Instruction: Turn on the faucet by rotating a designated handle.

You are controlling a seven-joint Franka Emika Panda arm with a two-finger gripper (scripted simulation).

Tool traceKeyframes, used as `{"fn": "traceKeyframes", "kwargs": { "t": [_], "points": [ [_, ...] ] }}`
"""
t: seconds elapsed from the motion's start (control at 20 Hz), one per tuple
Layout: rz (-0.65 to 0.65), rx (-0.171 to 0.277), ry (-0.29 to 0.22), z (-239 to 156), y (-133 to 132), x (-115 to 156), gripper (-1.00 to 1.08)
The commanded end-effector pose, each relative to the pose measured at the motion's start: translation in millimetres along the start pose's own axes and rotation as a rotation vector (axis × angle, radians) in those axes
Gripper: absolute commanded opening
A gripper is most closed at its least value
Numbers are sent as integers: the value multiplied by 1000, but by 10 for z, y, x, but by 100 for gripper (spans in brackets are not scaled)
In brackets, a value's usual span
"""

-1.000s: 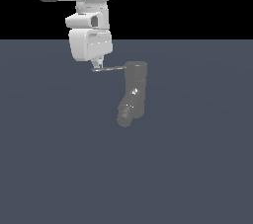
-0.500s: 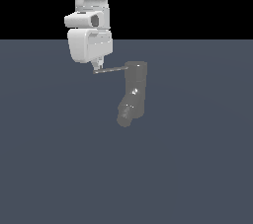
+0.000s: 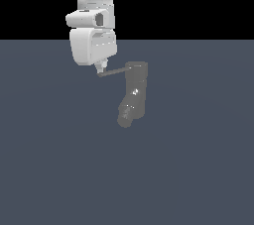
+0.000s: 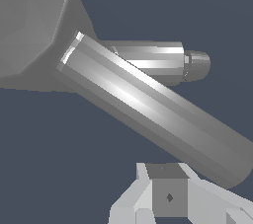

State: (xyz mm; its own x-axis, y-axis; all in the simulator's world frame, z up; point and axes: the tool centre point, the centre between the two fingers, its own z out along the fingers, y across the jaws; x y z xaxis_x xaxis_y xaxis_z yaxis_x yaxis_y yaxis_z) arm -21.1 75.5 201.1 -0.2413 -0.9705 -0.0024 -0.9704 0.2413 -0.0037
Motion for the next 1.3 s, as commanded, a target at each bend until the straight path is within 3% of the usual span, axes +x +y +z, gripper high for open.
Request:
{"fn": "traceKeyframes", "kwargs": {
  "t": [0.0,0.9,1.25],
  "points": [
    [5,-2,3,0,59,89,-100],
    [-2,-2,1,-4,399,381,-100],
    [-2,-2,1,-6,399,730,-100]
  ]
}}
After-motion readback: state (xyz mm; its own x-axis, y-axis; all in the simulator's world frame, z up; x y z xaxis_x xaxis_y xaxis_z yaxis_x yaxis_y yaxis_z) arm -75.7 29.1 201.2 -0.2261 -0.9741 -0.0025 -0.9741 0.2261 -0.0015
